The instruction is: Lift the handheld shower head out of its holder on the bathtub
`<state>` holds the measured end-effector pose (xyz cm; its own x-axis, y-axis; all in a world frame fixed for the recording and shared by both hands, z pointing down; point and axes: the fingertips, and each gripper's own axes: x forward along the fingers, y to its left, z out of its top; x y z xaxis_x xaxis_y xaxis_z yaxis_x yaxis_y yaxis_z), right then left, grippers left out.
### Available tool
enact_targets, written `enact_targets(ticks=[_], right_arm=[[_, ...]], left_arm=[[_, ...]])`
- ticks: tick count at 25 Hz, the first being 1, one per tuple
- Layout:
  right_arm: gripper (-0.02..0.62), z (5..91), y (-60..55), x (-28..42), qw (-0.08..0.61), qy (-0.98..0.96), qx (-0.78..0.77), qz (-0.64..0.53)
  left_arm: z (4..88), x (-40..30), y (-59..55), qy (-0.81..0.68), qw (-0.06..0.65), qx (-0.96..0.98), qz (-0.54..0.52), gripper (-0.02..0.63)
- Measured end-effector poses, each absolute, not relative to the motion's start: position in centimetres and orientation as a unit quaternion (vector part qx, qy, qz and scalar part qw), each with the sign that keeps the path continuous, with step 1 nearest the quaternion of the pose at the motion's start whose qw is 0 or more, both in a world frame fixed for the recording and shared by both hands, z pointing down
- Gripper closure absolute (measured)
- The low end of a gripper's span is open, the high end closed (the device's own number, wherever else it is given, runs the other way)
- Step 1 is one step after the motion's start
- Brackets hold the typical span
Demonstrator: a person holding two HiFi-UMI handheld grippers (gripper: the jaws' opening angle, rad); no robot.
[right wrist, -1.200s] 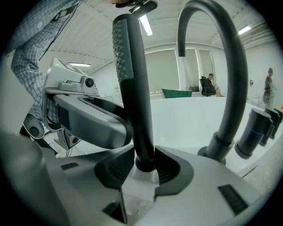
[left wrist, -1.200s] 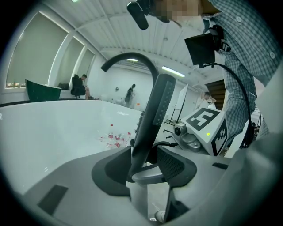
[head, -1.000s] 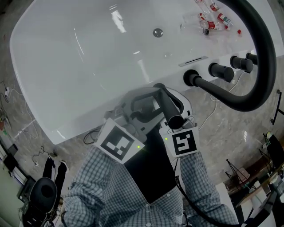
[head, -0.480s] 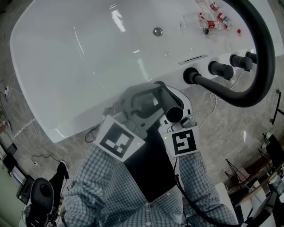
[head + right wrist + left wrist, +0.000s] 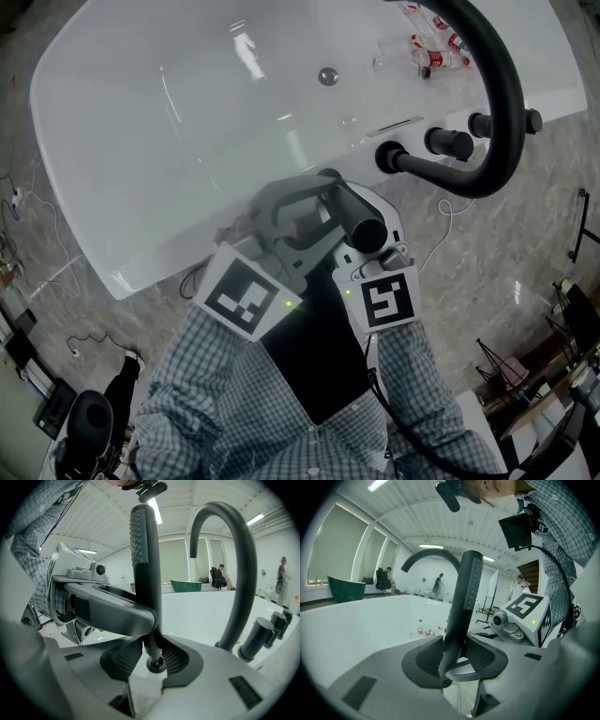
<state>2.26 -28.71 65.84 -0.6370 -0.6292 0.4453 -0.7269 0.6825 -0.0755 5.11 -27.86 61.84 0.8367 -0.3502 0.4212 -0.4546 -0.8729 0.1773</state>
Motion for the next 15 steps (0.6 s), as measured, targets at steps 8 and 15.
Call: enact_targets(ticks=[8,15], right_arm=[[0.476,62.5,-28.1,3.0,0.205,-0.900,0.370,0.102],[0.476,58.0,-27.6,3.3,0.195,-0.904,0.369,0.092]], left_arm=[[58.4,5.9,-27.2,-0.212,0.115,0.952,0.190,0.454],[53.9,6.2,-26.6,-0.221,0.093,0.951,0.194,0.454]])
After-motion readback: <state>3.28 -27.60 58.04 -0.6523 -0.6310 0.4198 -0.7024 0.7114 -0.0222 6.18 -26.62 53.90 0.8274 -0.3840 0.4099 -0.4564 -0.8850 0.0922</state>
